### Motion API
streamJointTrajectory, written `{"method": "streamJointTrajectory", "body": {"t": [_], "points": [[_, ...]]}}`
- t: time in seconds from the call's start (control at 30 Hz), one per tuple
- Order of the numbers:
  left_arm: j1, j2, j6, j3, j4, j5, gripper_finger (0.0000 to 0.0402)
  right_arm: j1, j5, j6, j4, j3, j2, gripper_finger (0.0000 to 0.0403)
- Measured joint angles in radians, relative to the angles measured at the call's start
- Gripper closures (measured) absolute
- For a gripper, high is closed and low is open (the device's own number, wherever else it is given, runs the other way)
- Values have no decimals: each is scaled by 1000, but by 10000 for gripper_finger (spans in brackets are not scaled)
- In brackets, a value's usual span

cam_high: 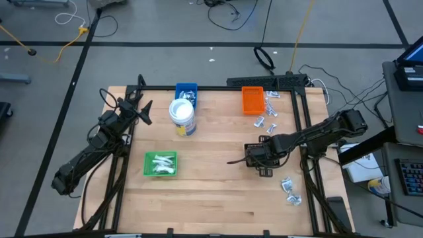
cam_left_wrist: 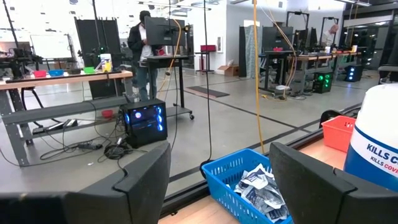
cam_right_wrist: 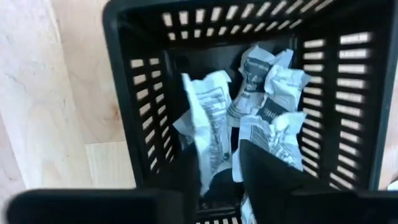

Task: Pick & Place First Aid Supplies
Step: Put the gray towelette pack into the black bin

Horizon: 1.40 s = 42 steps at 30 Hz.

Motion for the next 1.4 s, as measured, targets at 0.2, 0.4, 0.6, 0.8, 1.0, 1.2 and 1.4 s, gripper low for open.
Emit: {"method": "streamJointTrajectory", "body": {"t": [0.2, 0.4, 0.6, 0.8, 1.0, 1.2, 1.4], "points": [[0, 0, 0, 0, 0, 0, 128, 1, -3, 52, -25, 13, 0, 219], [0, 0, 0, 0, 0, 0, 128, 1, 4, 195, -80, 91, -13, 201], [0, 0, 0, 0, 0, 0, 128, 2, -3, 458, -118, 146, -12, 218], [0, 0, 0, 0, 0, 0, 128, 4, -31, 756, -188, 175, -12, 233], [0, 0, 0, 0, 0, 0, 128, 85, -53, 941, -233, 175, -13, 239], [0, 0, 0, 0, 0, 0, 128, 240, -53, 1155, -250, 175, -13, 239], [0, 0, 0, 0, 0, 0, 128, 381, -51, 1348, -287, 175, -13, 239]]}}
